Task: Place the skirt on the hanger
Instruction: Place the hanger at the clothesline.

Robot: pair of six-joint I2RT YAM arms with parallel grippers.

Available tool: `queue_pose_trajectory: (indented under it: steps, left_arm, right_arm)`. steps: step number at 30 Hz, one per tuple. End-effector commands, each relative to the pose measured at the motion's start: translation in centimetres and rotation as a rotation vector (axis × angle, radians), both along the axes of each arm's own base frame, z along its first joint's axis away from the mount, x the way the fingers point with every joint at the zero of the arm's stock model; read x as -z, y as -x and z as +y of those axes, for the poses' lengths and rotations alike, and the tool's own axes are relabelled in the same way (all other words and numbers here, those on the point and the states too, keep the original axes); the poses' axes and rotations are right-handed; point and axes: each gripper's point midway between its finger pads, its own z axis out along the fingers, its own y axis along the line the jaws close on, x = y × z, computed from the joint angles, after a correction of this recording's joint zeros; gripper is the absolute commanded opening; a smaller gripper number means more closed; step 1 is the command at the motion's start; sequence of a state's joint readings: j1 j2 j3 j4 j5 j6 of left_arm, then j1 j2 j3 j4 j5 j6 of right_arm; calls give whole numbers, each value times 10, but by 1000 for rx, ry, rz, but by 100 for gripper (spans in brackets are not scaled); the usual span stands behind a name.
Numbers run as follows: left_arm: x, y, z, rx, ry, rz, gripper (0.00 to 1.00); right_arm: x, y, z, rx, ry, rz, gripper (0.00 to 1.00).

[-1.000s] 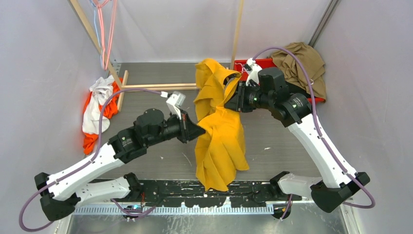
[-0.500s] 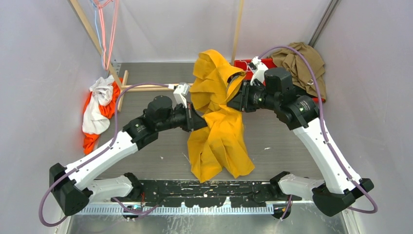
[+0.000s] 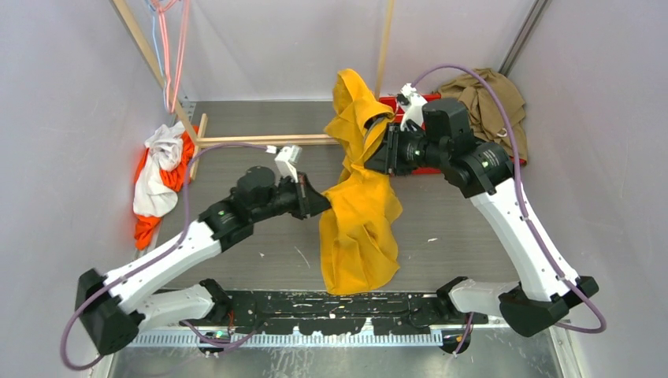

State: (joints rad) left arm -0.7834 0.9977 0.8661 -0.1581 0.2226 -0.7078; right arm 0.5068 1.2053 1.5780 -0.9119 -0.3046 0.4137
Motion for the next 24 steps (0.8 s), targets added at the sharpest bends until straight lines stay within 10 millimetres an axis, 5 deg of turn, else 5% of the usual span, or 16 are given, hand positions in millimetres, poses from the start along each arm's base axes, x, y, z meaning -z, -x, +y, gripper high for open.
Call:
queue_pose_trajectory:
  steps: [1, 6, 11, 24]
  left_arm:
    - [32, -42, -1, -136, -51, -9, 0]
    - [9, -46, 15, -178, -104, -94, 21]
    - [-22, -50, 37, -261, -141, -137, 35]
    - [-41, -89, 60, -371, -157, -146, 37]
  right_arm:
    - [-51, 7, 8, -108, -49, -143, 1]
    - [-57, 3, 8, -132, 1, -142, 1]
    - [-71, -23, 16, -136, 37, -174, 1]
    - [-105, -113, 34, 4, 58, -377, 1]
